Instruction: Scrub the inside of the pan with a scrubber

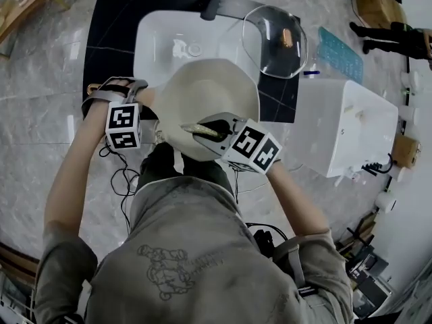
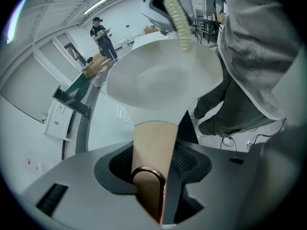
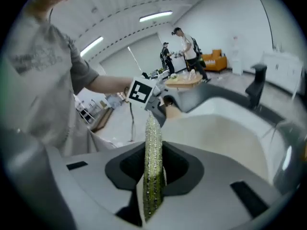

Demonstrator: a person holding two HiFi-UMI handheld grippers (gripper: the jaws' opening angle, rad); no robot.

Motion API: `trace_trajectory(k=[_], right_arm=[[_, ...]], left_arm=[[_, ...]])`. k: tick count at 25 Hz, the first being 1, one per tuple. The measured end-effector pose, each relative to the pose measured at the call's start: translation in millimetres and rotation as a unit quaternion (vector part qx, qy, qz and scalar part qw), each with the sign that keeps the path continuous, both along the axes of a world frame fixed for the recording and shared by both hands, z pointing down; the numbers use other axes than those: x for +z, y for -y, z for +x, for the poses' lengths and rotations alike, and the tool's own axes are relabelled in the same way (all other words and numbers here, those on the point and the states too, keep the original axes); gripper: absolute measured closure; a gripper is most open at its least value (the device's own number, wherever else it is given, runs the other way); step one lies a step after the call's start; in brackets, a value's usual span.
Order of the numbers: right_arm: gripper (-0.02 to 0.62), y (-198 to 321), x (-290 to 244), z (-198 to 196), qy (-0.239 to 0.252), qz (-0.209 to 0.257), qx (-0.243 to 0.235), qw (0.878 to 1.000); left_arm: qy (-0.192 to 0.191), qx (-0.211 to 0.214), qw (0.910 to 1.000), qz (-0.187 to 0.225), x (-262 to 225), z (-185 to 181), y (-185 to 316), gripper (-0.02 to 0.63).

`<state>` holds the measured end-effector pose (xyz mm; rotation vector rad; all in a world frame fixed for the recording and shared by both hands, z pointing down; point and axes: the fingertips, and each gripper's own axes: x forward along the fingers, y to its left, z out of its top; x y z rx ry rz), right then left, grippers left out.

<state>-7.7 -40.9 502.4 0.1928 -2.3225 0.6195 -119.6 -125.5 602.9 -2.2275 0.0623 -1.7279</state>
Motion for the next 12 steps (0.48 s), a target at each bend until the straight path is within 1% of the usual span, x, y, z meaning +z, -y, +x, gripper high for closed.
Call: trace_trajectory(k=[1,2,3,4,6,8,10,11,12], right_arm=[[0.511,14,-3,0,-0.017,0.054,-0.01,0.998],[0.511,26,-4,2,-0.04,0.109,-0.028,0.993],[0.511,37,-3,5,-0.068,0.164,-0.054,0.983],[0.511,47,-2,8,-0.096,0.216,-0.085,0.968],[0.511,65,5,10,-0.148,0.308,-0.154,0.927],[0.511,79,17,11,-0.186,0.369,-0.215,0.885],[0.511,91,35,13,-0.221,0.403,-0.266,0.847],[0.511,95,44,14,-0.235,0.414,-0.288,0.831],[0.511,98,52,15,-0.245,0.421,-0.306,0.818]], left_arm=[[0.0,0.0,1.0,0.001,0,-2,-1,0.385],[-0.003,0.0,1.0,0.001,-1,-1,-1,0.385],[-0.006,0.002,1.0,0.0,0,1,-1,0.385],[-0.009,0.004,0.9999,-0.001,0,3,-1,0.387],[-0.011,0.009,0.9999,-0.001,0,5,0,0.387],[-0.011,0.01,0.9999,0.001,1,5,1,0.388],[-0.013,0.009,0.9999,0.004,1,5,1,0.388],[-0.014,0.009,0.9998,0.006,1,5,2,0.388],[-0.015,0.008,0.9998,0.009,1,5,2,0.388]])
